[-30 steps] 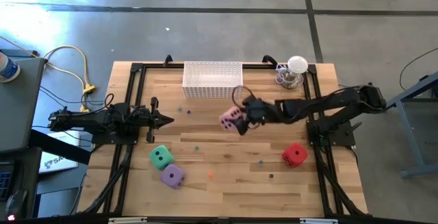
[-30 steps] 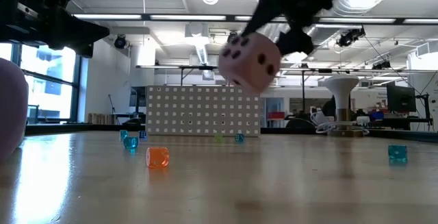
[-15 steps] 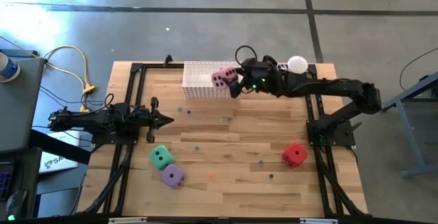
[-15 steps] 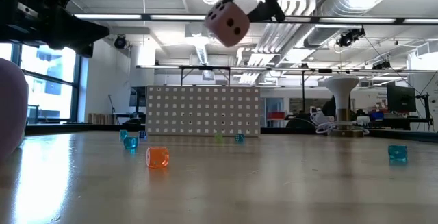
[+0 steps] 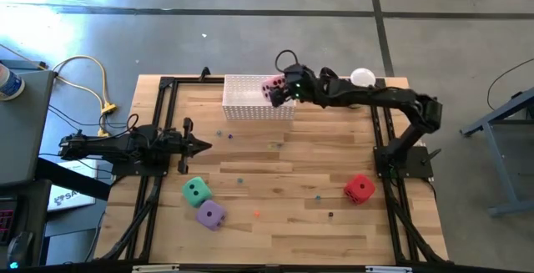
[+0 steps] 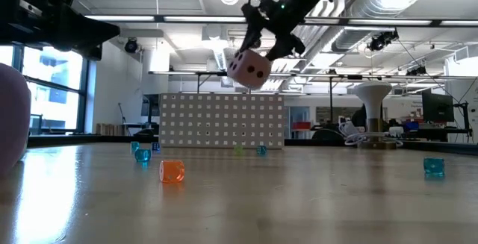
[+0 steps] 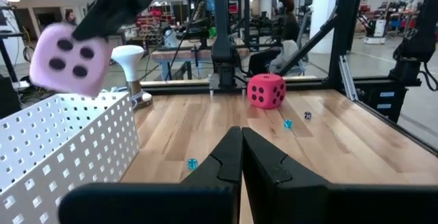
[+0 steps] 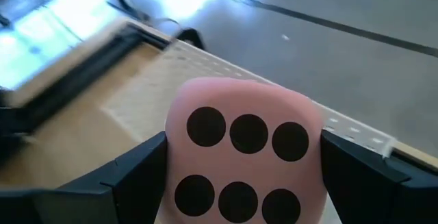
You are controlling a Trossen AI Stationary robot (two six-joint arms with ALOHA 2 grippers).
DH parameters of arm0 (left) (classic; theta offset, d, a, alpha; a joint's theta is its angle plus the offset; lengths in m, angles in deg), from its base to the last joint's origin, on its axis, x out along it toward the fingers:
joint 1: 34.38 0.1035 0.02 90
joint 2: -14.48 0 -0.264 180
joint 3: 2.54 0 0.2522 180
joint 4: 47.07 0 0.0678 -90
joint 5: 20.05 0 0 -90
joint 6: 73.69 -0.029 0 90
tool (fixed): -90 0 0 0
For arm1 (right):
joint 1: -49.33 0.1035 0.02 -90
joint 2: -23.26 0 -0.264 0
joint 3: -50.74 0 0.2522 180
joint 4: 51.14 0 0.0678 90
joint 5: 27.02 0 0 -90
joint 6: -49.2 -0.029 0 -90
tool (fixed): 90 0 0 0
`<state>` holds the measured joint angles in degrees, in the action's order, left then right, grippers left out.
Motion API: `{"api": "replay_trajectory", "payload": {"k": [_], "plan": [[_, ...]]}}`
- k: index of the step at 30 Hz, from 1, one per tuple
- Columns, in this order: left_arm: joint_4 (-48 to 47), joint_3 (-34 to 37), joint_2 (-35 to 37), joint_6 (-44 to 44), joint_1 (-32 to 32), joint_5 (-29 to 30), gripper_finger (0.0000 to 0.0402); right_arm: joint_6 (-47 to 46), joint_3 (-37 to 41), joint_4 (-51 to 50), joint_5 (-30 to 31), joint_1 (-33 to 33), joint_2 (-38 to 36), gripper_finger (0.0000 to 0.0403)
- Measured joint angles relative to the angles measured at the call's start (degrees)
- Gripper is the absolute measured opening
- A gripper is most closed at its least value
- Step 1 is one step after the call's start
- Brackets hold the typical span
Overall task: Pick & Place Dice
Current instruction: Put the large pink dice into the white basket
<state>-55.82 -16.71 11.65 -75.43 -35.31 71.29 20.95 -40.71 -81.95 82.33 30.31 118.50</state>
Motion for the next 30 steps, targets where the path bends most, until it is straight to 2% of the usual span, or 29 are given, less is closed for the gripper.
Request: {"api": "replay_trajectory", "payload": {"k": [5,12,16,22,30], "plan": [[0.7,0.0,0.0,0.0,0.0,0.0,0.0,-0.7,-5.6,-7.5,4.7,-0.6,4.3,0.032],[0.6,0.0,0.0,0.0,0.0,0.0,0.0,-6.3,-7.5,-10.5,4.9,-0.9,7.4,0.0323],[0.6,0.0,0.0,0.0,0.0,0.0,0.0,-9.5,-7.5,-13.1,4.3,-1.6,7.5,0.0324],[0.6,0.0,0.0,0.1,0.0,0.0,0.0,-7.7,-7.5,-12.6,0.9,-2.3,7.5,0.0328],[0.6,0.0,0.0,0.2,0.0,0.0,0.0,-6.4,-7.5,-12.7,-2.9,-2.6,7.5,0.0362]]}}
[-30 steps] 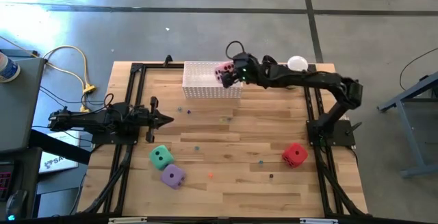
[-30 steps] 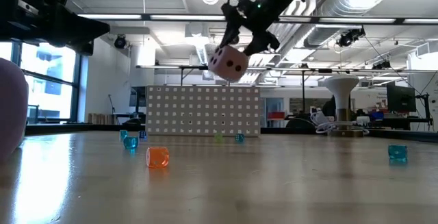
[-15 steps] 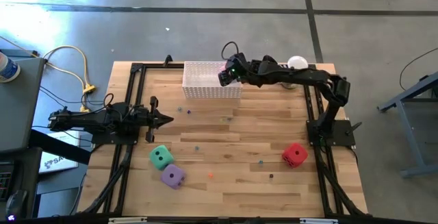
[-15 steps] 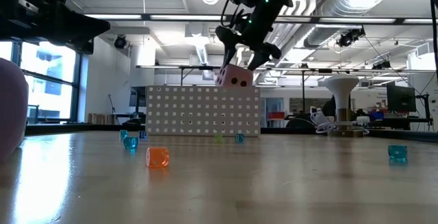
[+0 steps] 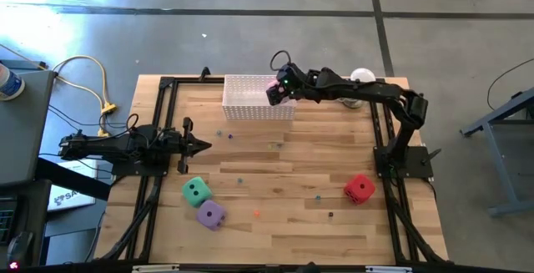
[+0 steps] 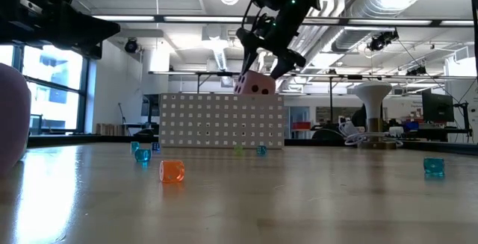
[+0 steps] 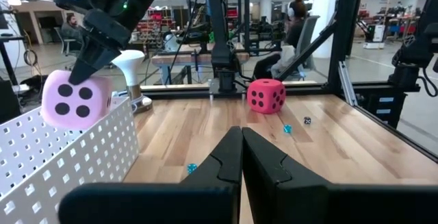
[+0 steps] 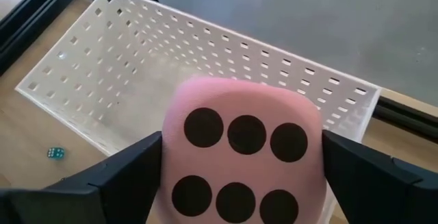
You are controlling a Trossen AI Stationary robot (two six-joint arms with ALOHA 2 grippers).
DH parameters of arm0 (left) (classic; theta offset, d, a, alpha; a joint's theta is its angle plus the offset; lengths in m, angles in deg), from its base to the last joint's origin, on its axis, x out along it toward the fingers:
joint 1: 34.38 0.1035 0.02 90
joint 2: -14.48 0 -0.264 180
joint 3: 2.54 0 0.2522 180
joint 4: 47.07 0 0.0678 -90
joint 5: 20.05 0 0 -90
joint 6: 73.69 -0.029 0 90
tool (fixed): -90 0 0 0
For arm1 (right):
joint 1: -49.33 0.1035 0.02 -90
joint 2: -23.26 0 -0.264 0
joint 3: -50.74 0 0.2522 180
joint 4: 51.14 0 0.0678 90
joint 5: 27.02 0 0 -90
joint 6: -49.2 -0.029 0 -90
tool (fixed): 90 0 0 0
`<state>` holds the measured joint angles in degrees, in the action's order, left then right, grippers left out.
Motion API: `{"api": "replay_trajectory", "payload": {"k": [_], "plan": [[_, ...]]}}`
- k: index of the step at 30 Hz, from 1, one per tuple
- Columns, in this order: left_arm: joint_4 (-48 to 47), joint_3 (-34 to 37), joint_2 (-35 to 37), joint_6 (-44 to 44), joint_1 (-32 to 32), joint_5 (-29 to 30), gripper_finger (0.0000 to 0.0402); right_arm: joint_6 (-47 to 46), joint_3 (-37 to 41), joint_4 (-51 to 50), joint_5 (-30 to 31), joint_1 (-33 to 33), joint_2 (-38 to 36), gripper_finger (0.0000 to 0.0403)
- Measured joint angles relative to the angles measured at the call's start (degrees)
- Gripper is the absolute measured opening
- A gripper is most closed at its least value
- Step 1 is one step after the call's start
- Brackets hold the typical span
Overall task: Pick & Place Dice
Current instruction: Put the large pink dice into the white basket
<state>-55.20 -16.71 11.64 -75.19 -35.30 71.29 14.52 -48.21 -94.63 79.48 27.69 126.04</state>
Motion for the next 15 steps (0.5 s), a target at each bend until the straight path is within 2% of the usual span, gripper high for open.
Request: {"api": "replay_trajectory", "payload": {"k": [11,15], "plan": [[0.0,0.0,0.0,0.0,0.0,0.0,0.0,3.1,0.0,0.0,-3.2,-0.6,0.0,0.0392],[0.0,0.0,0.0,0.0,0.0,0.0,0.0,2.5,0.0,0.0,-2.3,-0.8,0.0,0.0395]]}}
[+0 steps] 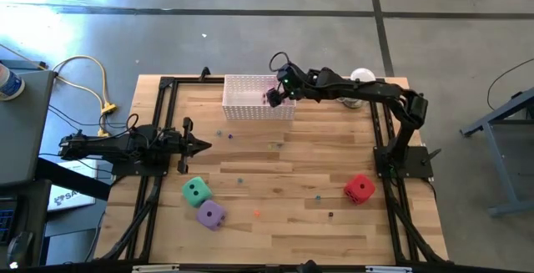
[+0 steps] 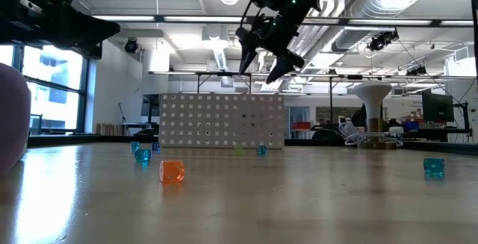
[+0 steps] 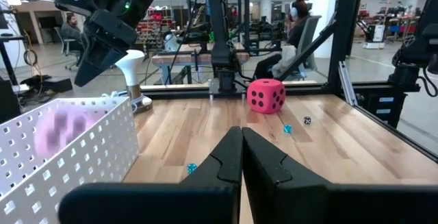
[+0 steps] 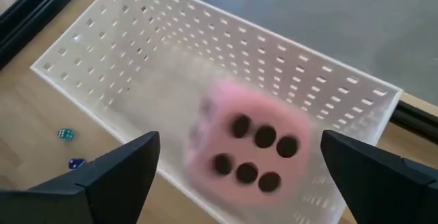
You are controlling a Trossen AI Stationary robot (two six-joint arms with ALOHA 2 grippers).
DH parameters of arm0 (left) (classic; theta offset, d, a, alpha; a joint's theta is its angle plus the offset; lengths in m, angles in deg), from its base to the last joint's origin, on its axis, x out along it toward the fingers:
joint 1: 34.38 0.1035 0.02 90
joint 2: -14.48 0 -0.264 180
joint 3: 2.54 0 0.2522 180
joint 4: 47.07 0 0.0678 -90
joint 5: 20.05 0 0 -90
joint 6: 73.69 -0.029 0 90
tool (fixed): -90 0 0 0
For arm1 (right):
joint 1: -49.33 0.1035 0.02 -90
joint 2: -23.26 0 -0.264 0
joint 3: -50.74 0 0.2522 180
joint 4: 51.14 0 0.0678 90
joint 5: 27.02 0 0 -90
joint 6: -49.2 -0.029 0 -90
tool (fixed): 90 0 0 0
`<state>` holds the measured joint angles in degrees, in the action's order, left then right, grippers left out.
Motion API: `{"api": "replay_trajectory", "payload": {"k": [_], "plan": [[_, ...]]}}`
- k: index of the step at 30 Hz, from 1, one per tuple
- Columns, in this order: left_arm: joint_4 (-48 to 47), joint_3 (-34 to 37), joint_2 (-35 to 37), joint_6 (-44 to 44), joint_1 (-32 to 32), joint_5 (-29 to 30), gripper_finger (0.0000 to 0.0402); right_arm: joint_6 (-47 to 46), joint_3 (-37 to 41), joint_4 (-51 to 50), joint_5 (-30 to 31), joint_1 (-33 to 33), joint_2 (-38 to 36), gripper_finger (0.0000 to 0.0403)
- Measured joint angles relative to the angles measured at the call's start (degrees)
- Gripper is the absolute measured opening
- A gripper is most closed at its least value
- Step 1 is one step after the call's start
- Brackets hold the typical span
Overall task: Pick & Place Dice
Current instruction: Put the large pink dice into the white basket, then put the small blue dice into the white basket
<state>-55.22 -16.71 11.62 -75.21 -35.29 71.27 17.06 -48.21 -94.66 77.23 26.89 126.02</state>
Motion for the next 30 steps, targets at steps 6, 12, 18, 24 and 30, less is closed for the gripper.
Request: {"api": "replay_trajectory", "payload": {"k": [6,12,18,24,30], "plan": [[0.0,0.0,0.0,0.0,0.0,0.0,0.0,0.5,0.0,0.7,0.5,-0.1,0.0,0.0396],[0.0,0.0,0.0,0.0,0.0,0.0,0.0,2.7,0.0,1.9,0.8,0.8,-1.9,0.0396],[0.2,0.0,0.0,-0.4,0.0,0.0,0.0,7.3,0.0,0.2,5.4,5.0,-7.3,0.0396],[0.3,0.0,0.0,6.4,-0.1,0.0,0.0,7.9,0.0,-7.0,15.5,14.7,-13.1,0.0396],[1.0,0.0,0.0,5.9,0.0,1.0,0.0,-3.3,0.0,-22.0,27.3,27.2,-16.4,0.0396]]}}
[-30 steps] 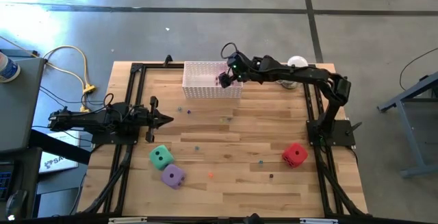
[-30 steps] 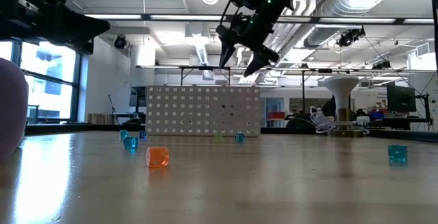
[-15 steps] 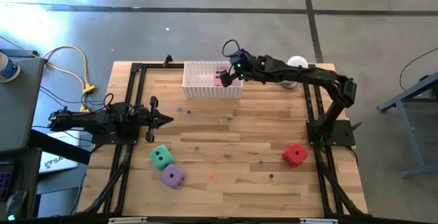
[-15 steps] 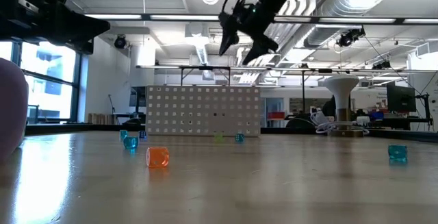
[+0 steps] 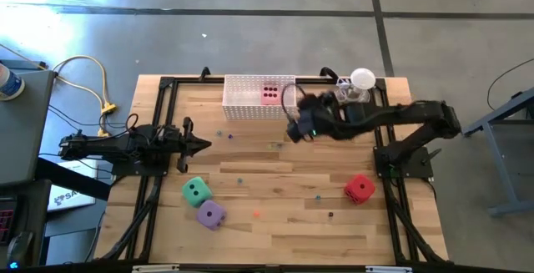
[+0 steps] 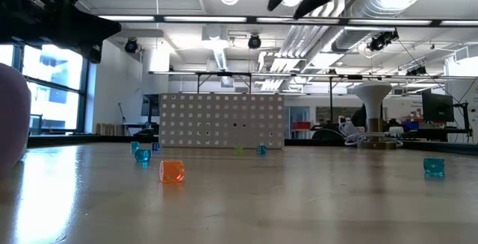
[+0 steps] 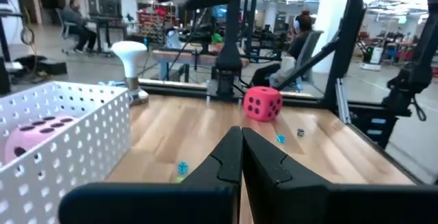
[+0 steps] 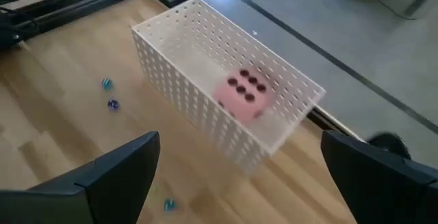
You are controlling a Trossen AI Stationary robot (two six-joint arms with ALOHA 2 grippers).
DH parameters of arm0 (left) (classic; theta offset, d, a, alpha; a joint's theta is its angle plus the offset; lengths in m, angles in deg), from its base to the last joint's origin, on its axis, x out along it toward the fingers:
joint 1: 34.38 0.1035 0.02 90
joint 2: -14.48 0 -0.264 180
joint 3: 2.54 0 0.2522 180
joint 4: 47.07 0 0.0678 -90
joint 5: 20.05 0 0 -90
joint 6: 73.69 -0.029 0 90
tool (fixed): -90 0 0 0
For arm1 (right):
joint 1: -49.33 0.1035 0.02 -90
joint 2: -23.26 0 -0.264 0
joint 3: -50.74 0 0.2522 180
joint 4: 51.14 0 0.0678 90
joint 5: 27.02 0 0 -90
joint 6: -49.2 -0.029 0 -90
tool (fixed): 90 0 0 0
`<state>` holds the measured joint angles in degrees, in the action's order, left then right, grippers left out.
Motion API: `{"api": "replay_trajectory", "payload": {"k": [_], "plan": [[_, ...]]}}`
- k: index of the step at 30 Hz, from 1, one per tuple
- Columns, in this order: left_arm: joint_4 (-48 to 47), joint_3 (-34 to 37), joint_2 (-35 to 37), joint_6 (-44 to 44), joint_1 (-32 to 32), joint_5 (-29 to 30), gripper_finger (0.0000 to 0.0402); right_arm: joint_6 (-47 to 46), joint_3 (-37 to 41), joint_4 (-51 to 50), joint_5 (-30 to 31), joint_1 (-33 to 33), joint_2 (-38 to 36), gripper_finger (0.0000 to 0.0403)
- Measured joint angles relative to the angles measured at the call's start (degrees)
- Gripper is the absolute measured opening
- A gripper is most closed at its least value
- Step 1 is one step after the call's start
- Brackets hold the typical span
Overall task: Pick & Place Dice
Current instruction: Put the small blue dice into the white basket
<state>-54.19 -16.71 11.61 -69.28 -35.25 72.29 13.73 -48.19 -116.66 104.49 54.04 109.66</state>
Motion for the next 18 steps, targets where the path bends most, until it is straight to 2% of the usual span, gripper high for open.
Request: {"api": "replay_trajectory", "payload": {"k": [6,9,14,18], "plan": [[5.5,0.0,0.0,-8.8,-1.2,4.8,0.0001,-20.3,0.6,-16.4,11.0,13.2,0.2,0.0396],[6.9,-0.5,0.0,-11.2,-2.8,7.9,0.0012,-29.3,3.7,-18.4,15.0,19.5,0.3,0.0396],[7.0,-1.3,-1.4,-7.9,-5.3,10.6,0.0071,-36.3,9.4,-18.4,20.1,28.0,0.4,0.0396],[8.6,-1.5,-4.5,-8.4,-6.5,13.8,0.0133,-41.1,13.8,-18.4,21.7,31.2,0.4,0.0396]]}}
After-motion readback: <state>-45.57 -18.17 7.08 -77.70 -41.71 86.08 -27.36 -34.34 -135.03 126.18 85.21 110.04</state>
